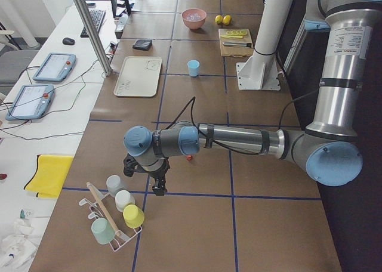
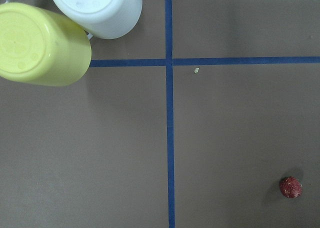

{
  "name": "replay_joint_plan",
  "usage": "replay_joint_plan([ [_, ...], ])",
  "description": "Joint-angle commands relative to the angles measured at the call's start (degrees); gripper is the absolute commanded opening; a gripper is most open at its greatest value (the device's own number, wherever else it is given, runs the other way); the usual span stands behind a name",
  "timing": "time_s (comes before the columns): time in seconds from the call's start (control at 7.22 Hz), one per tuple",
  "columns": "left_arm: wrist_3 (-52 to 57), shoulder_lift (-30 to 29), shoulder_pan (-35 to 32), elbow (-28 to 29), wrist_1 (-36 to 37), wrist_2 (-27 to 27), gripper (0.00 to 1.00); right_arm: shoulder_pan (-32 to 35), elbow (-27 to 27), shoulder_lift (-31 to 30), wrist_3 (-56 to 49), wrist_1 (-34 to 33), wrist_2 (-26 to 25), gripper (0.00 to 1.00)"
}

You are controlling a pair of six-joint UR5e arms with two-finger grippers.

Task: Put ice and strawberries in cup
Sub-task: 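Carry the ice cube with the right gripper over the blue cup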

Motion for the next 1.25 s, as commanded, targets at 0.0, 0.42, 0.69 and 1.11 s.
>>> replay_joint_plan([
  [0.0, 0.03, 0.09, 0.00, 0.03, 0.00, -0.09, 1.00, -4.19, -0.29, 9.69, 12.50, -2.07, 2.83, 0.00],
  [0.42, 0.03, 0.09, 0.00, 0.29, -0.09, -1.58, 1.00, -18.15, -2.13, 23.84, 35.08, -3.31, 0.56, 0.00],
  [0.69, 0.03, 0.17, 0.00, 0.38, 0.00, -1.58, 1.00, -26.24, -6.16, 30.80, 41.46, -2.88, -5.06, 0.00],
  [1.11, 0.03, 0.17, 0.09, 0.38, 0.00, -1.58, 1.00, -36.89, -12.32, 39.17, 53.06, -2.87, -16.48, 0.00],
])
